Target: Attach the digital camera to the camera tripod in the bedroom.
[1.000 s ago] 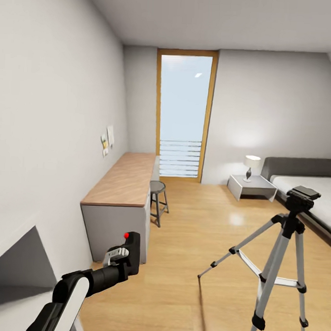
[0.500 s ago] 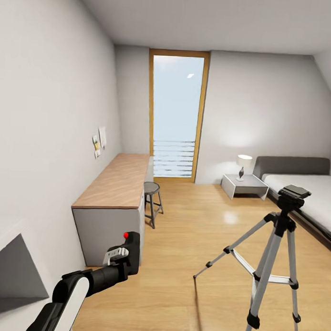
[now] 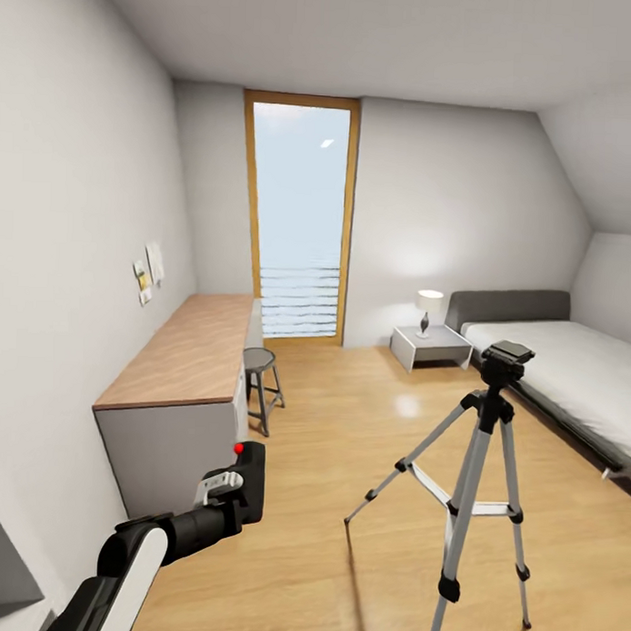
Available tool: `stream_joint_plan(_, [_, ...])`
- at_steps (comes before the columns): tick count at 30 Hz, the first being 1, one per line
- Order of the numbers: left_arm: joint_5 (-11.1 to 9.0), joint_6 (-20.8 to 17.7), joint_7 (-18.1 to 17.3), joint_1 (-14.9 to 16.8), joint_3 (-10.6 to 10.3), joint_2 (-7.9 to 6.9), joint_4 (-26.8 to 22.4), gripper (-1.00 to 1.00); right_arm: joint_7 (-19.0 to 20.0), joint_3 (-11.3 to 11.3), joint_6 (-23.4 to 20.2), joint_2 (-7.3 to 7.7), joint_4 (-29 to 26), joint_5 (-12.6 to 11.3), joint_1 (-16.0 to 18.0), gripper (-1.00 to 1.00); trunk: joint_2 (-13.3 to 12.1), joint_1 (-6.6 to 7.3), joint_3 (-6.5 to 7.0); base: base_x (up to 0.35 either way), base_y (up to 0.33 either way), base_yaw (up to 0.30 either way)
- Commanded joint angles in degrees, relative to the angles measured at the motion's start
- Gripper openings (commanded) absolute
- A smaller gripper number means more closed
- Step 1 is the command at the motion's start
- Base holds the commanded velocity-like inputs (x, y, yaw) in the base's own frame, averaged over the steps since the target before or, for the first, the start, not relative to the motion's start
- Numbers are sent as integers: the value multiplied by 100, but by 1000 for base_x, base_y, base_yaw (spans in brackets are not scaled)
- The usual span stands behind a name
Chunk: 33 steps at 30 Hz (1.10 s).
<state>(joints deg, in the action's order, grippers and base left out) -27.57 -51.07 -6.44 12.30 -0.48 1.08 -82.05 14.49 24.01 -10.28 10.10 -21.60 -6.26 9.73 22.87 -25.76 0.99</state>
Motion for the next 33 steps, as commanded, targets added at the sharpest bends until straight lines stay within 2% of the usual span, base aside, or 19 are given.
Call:
stream_joint_plan(1, [33,-26,-57,1,14,2,-4,-100,1,34,-35,5,-10,-59,2,100,5,-2,-2,0,0,-274])
stream_joint_plan(10, [29,-26,-64,-8,43,-10,-6,-100,5,34,-21,7,-10,-59,2,100,5,-2,-2,10,11,-275])
stream_joint_plan(20, [24,-15,-67,-27,40,-11,-12,-100,1,34,-18,1,-3,-59,2,100,5,-2,-2,157,128,-275])
stream_joint_plan(33, [31,-25,-67,-29,54,-11,-13,-100,-4,41,-17,-3,-3,-54,-6,100,5,-2,-2,20,15,-276])
